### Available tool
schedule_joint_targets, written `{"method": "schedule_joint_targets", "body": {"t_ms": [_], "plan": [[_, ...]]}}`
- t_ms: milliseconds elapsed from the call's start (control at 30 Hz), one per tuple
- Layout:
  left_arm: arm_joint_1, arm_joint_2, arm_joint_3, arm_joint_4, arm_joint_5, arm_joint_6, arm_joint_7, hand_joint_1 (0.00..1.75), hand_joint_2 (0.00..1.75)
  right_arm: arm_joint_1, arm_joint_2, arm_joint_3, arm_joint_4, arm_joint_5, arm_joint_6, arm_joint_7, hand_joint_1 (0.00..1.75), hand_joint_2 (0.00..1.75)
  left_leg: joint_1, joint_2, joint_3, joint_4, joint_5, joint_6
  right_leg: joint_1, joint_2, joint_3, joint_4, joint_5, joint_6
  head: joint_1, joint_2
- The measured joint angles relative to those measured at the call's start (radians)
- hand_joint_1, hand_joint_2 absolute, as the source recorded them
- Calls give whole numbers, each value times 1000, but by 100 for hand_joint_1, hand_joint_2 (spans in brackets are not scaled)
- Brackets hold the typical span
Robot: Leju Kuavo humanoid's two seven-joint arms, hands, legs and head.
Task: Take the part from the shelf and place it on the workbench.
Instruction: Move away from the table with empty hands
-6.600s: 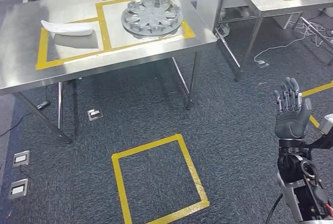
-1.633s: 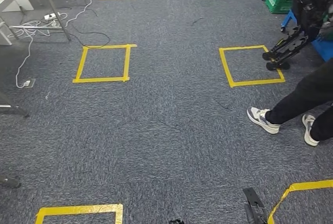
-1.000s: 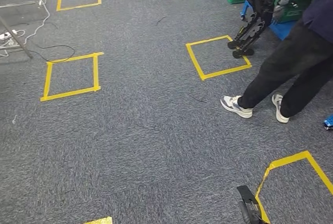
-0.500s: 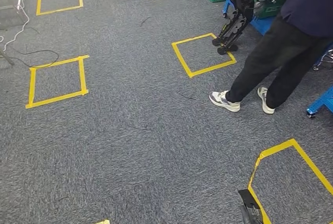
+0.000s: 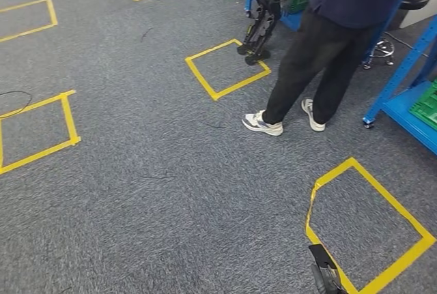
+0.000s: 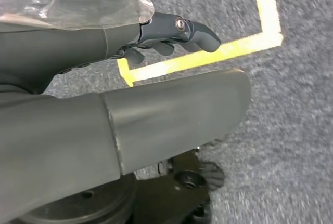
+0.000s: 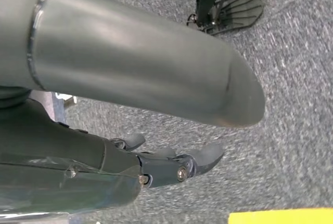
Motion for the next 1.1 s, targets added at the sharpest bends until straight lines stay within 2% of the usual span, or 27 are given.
{"method": "schedule_joint_targets", "body": {"t_ms": [33,100,133,167,200,233,300,333,367,400,467,500,533,567,633,700,767,800,833,867,900,933,1000,1033,1100], "plan": [[-1,1,0,0,0,0,0,0,0,0,1,0,0,0,0,0,0,0,-1,-13,11,-30,6,4,-1,9,-4,0,1,6,0,0],[-2,0,0,0,0,0,0,0,0,1,2,0,0,0,-1,0,0,0,-2,-3,14,-43,7,9,-3,27,-10,-2,5,20,1,0],[-3,-1,0,0,-1,0,0,0,0,2,2,0,1,-1,-2,0,0,0,-1,8,17,-50,10,12,-2,23,-13,1,2,26,2,0],[-4,-2,0,0,-2,0,0,0,0,2,2,1,1,-2,-2,1,0,0,2,19,20,-57,13,17,-1,7,-20,17,-11,30,5,0],[-4,-3,0,0,-3,0,0,0,0,2,3,1,1,-3,-3,2,0,0,4,31,23,-64,16,22,1,-14,-37,56,-37,34,10,0],[-4,-3,0,0,-4,0,1,0,0,2,3,1,1,-4,-4,2,0,0,3,43,24,-67,17,24,0,-40,-63,116,-73,35,15,0],[-3,-3,0,0,-7,0,4,0,0,1,3,1,1,-5,-5,3,0,0,1,64,24,-66,16,27,-2,-61,-124,256,-140,42,23,0],[-3,-3,0,0,-7,0,6,0,0,2,2,1,1,-5,-5,3,0,0,1,74,24,-66,15,27,-3,-64,-140,297,-151,45,25,0],[-3,-4,0,0,-7,0,7,0,0,2,2,1,1,-4,-4,3,0,0,2,83,24,-65,14,26,-5,-66,-138,300,-142,47,27,0],[-4,-6,0,0,-7,0,7,0,0,3,2,1,1,-4,-4,3,0,0,2,92,26,-64,13,23,-7,-70,-114,258,-114,49,31,0],[-4,-8,0,0,-8,0,7,0,0,2,1,1,1,-4,-4,3,0,0,2,107,29,-56,6,14,-7,-97,-37,110,-48,50,38,0],[-4,-8,0,0,-9,0,7,0,0,1,0,1,1,-5,-4,3,0,0,-1,114,29,-50,2,8,-6,-109,-6,50,-27,47,41,0],[-5,-7,0,0,-10,0,7,0,0,1,0,2,1,-5,-4,5,0,0,-3,120,28,-44,-1,3,-5,-116,9,17,-19,42,40,0],[-5,-6,0,0,-12,0,8,0,0,1,-1,2,1,-6,-5,6,0,0,-6,125,28,-41,-3,0,-2,-117,11,7,-20,35,36,0],[-7,-5,0,0,-16,0,10,0,0,3,-1,2,1,-6,-6,9,0,0,-5,132,29,-39,-5,-7,-1,-100,7,8,-17,21,26,0],[-9,-6,0,0,-18,0,13,0,0,3,-1,2,2,-6,-9,11,0,0,1,109,14,-2,-35,-18,-3,-87,4,6,-12,10,18,0],[-10,-6,0,0,-19,0,15,0,0,1,-1,2,2,-6,-11,11,0,0,4,76,-45,128,-107,-26,-3,-74,-2,5,-7,2,8,0],[-9,-6,0,0,-19,0,16,0,0,0,-1,2,2,-7,-11,12,0,0,5,69,-82,206,-140,-28,-2,-67,-5,5,-6,0,5,0],[-9,-6,0,0,-19,0,17,0,0,0,-1,2,2,-8,-11,12,0,0,5,66,-113,269,-161,-28,0,-59,-7,5,-4,-2,4,0],[-7,-6,0,0,-19,0,17,0,0,1,-1,2,2,-11,-11,12,0,0,5,64,-126,290,-158,-26,1,-49,-8,6,-3,-3,3,0],[-6,-6,0,0,-19,0,17,0,0,1,-1,2,2,-15,-11,13,0,0,5,63,-118,270,-136,-21,2,-38,-8,6,-2,-3,3,0],[-6,-6,0,0,-19,0,17,0,0,1,-1,2,2,-17,-11,13,0,0,4,57,-91,211,-99,-15,3,-27,-7,6,-2,-3,1,0],[-7,-5,0,0,-19,0,17,0,0,1,-1,2,2,-21,-11,13,0,0,1,28,-20,59,-28,1,5,-8,-6,7,-1,-1,-1,0],[-9,-4,0,0,-19,-1,17,0,0,0,0,2,2,-21,-11,13,0,0,0,14,4,4,-11,7,5,-1,-8,7,0,3,-2,0],[-11,-3,0,0,-19,-2,17,0,0,0,0,2,2,-21,-12,14,0,0,-4,6,19,-33,-8,11,3,13,-13,7,4,13,-2,0]]}}
